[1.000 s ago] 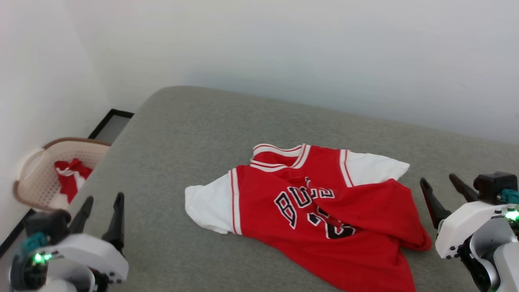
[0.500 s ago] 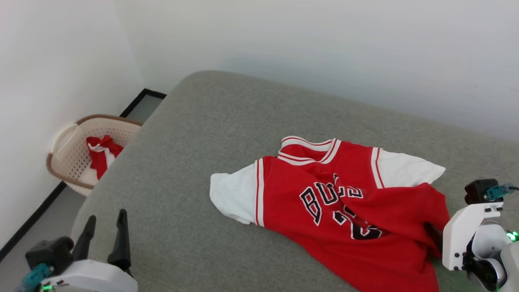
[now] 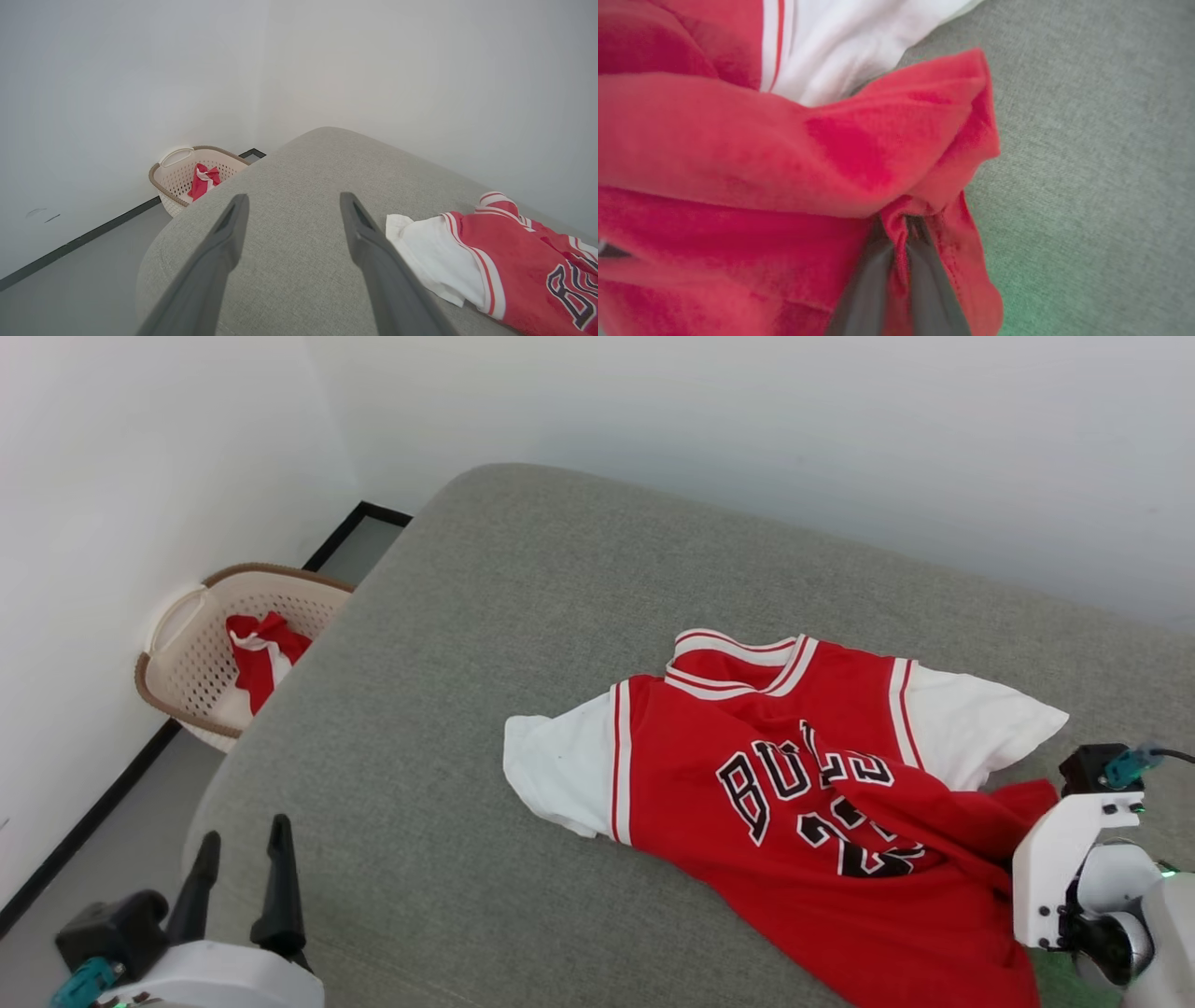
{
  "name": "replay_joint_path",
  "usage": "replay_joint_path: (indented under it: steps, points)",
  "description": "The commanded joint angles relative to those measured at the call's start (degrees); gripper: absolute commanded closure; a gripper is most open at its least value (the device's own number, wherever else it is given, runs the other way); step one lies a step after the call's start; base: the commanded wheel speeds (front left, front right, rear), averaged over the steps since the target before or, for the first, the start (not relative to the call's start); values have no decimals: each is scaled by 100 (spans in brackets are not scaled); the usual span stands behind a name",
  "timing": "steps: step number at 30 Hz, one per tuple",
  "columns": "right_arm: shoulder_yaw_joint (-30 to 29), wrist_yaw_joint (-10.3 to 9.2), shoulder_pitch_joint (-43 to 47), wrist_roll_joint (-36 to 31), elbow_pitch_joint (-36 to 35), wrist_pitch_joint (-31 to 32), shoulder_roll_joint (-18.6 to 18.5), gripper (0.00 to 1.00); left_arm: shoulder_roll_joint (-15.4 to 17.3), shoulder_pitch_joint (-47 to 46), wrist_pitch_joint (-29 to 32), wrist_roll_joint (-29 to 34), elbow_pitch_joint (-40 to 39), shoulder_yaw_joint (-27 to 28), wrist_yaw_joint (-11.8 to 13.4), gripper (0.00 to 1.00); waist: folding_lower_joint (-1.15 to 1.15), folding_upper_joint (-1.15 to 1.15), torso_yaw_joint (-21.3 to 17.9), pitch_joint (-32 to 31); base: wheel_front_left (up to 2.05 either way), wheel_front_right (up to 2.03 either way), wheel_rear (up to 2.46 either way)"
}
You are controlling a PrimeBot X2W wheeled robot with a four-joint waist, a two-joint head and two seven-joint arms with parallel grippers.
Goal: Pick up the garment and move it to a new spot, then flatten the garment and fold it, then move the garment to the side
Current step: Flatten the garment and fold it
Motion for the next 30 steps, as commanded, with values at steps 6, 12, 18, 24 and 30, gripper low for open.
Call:
replay_joint_path:
  steps: [6,12,18,24,30]
  points:
    - [189,-3,-53,188,-53,223,34,100,-77,153,-2,119,-32,232,-86,0,0,0,-149,-60,0,0,0]
    - [362,-3,109,512,-613,584,-84,100,-62,267,-2,177,-57,337,-67,0,0,0,-341,-152,0,0,0]
    - [432,-3,560,841,-1527,1060,-206,100,2,401,12,157,-133,396,-22,0,0,0,-546,-277,0,0,0]
    - [290,-3,1270,1056,-2586,1565,-197,100,79,572,58,138,-226,430,44,0,0,0,-728,-390,0,0,0]
    - [-45,-3,2027,936,-3314,1831,72,100,138,671,77,153,-314,446,93,0,0,0,-833,-414,0,0,0]
